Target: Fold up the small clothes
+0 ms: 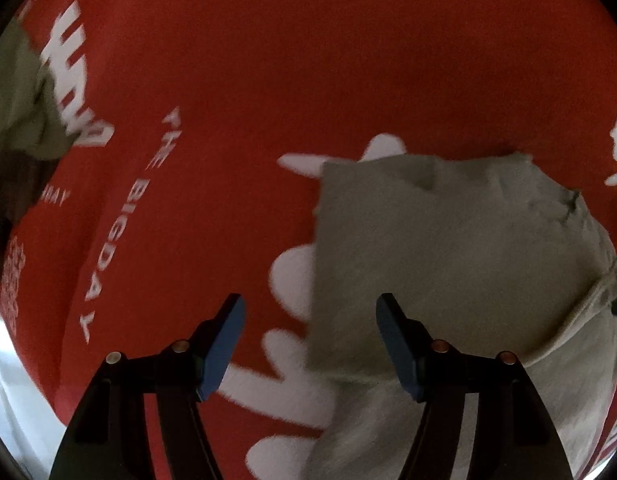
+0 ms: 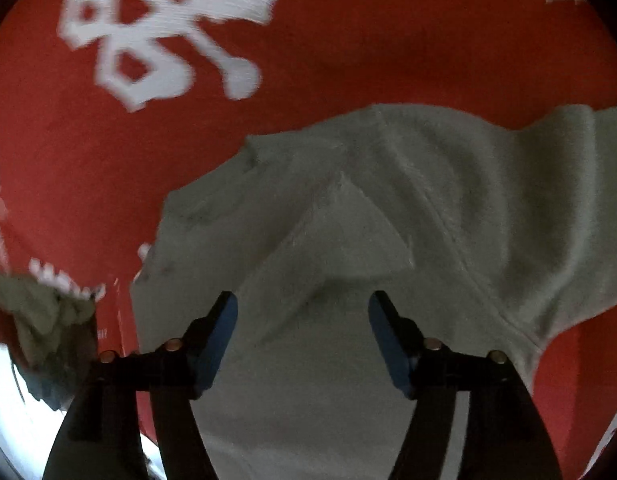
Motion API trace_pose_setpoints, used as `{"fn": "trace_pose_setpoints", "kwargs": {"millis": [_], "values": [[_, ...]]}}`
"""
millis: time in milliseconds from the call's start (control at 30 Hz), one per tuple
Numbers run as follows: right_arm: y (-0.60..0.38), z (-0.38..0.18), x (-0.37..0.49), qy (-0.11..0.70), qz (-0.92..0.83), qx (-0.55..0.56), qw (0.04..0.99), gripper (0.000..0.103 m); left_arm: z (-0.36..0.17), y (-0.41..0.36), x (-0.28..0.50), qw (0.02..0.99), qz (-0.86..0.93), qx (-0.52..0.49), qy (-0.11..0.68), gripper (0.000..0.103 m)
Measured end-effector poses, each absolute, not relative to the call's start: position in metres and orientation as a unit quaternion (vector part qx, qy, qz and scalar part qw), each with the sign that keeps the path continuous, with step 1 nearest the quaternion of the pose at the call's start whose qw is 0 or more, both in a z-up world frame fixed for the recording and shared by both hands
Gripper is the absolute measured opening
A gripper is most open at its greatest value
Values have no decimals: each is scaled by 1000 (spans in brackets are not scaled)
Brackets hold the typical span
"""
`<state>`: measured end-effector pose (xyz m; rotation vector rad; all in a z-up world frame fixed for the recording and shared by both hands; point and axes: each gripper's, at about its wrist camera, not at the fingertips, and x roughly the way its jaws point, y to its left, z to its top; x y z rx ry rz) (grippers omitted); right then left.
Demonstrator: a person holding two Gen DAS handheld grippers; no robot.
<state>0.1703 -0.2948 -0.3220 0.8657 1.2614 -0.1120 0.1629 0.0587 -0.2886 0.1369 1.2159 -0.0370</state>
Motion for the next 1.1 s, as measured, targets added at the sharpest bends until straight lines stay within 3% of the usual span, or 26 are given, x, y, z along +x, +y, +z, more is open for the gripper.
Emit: {"fn": "trace_pose_setpoints", "kwargs": {"millis": [100, 233, 367, 467, 633, 700, 733, 767, 967, 1100], "values": [[-292, -318, 189, 579, -97, 371, 720, 71, -301, 39, 164, 803, -41, 106, 585, 69], [-289, -316, 170, 628, -162, 261, 715, 71, -313, 35, 145, 797, -53, 138, 586, 69], [-300, -314, 118, 640, -171, 275, 697, 71, -312, 43, 134, 799, -47, 141, 583, 82], [-307, -297, 104, 590, -141, 319, 729, 71, -313, 47, 138, 796, -45, 123, 591, 82], [-290, -280, 165, 540, -59, 269, 796, 69, -312, 39, 136, 798, -36, 142, 585, 82], [-273, -291, 199, 564, -39, 226, 793, 68, -311, 38, 134, 798, -37, 149, 583, 82], [-268, -302, 206, 593, -33, 213, 776, 60, -310, 40, 133, 799, -39, 147, 582, 82], [-271, -311, 196, 614, -37, 211, 759, 54, -309, 42, 131, 800, -40, 144, 582, 82], [-281, -329, 114, 670, -64, 245, 698, 54, -305, 60, 128, 796, -41, 115, 593, 82], [-280, -296, 105, 634, -29, 220, 740, 54, -302, 75, 126, 795, -33, 99, 597, 82]]}}
